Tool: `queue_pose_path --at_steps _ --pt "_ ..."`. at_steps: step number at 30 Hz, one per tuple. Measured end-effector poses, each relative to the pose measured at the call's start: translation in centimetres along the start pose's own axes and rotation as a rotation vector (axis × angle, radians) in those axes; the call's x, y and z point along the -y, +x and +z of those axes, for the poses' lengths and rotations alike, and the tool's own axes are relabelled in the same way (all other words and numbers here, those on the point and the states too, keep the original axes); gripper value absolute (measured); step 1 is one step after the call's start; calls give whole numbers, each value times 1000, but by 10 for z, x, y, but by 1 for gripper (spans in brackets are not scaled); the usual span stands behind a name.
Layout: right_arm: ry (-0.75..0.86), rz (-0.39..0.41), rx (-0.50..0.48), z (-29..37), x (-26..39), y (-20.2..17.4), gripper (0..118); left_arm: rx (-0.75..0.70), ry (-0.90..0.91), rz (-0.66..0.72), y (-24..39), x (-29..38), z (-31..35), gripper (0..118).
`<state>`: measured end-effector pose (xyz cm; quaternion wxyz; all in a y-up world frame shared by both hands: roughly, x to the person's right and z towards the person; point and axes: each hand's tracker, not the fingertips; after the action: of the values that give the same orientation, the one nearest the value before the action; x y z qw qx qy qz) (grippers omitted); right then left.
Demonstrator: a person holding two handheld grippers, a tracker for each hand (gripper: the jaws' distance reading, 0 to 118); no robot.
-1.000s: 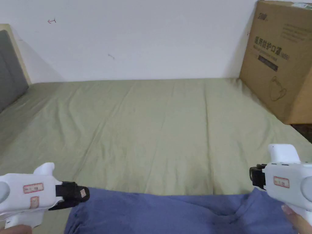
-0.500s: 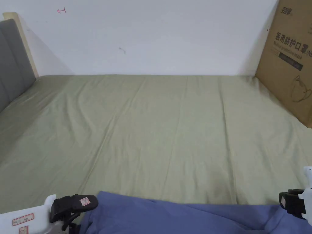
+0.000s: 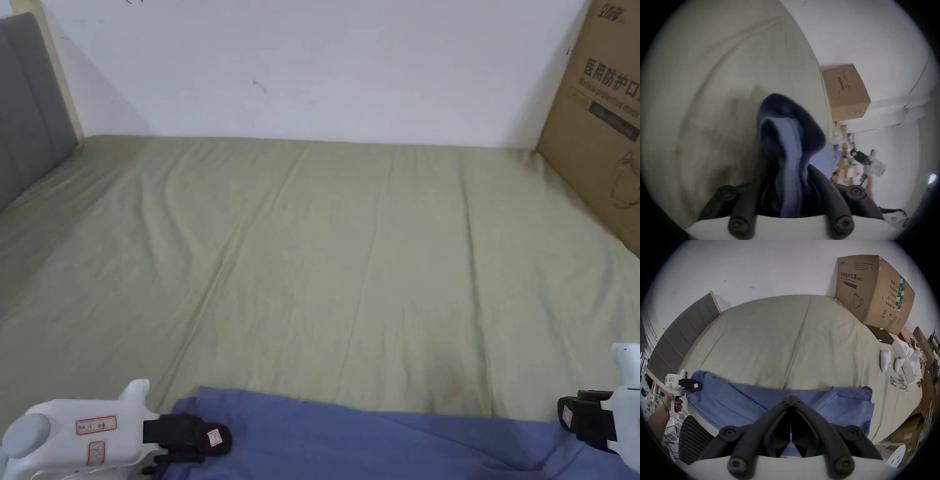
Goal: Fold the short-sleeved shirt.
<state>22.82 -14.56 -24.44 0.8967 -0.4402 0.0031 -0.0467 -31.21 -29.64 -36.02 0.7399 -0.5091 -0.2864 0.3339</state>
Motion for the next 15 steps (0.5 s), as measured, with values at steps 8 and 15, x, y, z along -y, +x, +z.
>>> queue_pose_path --at_steps 8,15 --pt "25 30 -38 5 -3 -4 0 -642 161 -299 42 12 73 7" --pt "45 19 -77 13 1 0 0 -404 31 -377 137 22 2 7"
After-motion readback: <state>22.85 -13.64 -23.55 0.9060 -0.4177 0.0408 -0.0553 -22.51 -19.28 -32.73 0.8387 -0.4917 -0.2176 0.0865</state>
